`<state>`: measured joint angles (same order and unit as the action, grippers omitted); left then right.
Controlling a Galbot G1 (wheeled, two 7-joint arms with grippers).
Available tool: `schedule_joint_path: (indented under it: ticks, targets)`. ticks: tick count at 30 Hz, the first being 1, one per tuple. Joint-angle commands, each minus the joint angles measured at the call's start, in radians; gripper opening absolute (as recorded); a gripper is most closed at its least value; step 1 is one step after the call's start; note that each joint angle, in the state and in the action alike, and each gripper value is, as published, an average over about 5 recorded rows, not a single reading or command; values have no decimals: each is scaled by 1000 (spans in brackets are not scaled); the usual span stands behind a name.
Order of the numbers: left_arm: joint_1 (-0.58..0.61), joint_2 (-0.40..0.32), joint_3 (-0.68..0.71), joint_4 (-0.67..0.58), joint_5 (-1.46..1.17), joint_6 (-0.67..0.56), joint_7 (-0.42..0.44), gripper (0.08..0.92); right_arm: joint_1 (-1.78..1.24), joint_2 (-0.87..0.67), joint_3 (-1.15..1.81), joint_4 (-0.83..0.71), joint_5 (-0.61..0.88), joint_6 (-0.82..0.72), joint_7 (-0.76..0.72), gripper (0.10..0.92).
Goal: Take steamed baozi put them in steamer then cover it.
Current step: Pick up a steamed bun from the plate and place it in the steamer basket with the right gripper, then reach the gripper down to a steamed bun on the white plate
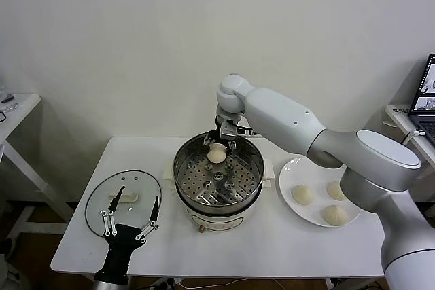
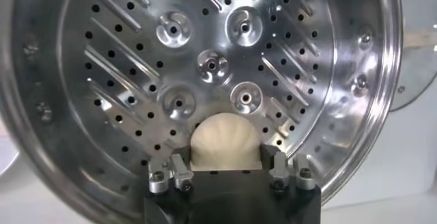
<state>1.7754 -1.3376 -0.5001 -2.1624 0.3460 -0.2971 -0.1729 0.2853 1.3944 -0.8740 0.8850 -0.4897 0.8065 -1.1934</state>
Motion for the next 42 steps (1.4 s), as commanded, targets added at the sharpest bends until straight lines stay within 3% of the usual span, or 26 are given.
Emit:
schedule_joint_path:
  ticks: [1, 6, 12, 19, 25, 33, 42]
  targets:
    - [0, 0, -1, 0, 0, -1, -1, 823, -13, 25, 6, -27, -28, 10, 6, 741]
    - [2, 0, -6, -3, 0, 0, 0, 823, -7, 9, -4, -2, 13, 3, 3, 817]
    - [8, 1, -11, -12, -4, 2, -1, 823, 54, -79, -27, 104, 266, -114, -46, 822]
    - [2, 7, -8, -15, -9, 6, -1, 823, 219, -347, -87, 262, 598, -508, -159, 823]
    - [-3, 11, 6, -11, -7, 7, 0, 823, 338, -537, -207, 225, 768, -769, -184, 823]
    - [-16, 13, 16, -7, -8, 10, 0, 823, 265, -647, -371, 134, 794, -844, -139, 823]
    - [-20, 12, 5, -9, -11, 14, 1, 823, 49, -661, -354, 153, 741, -872, -36, 823]
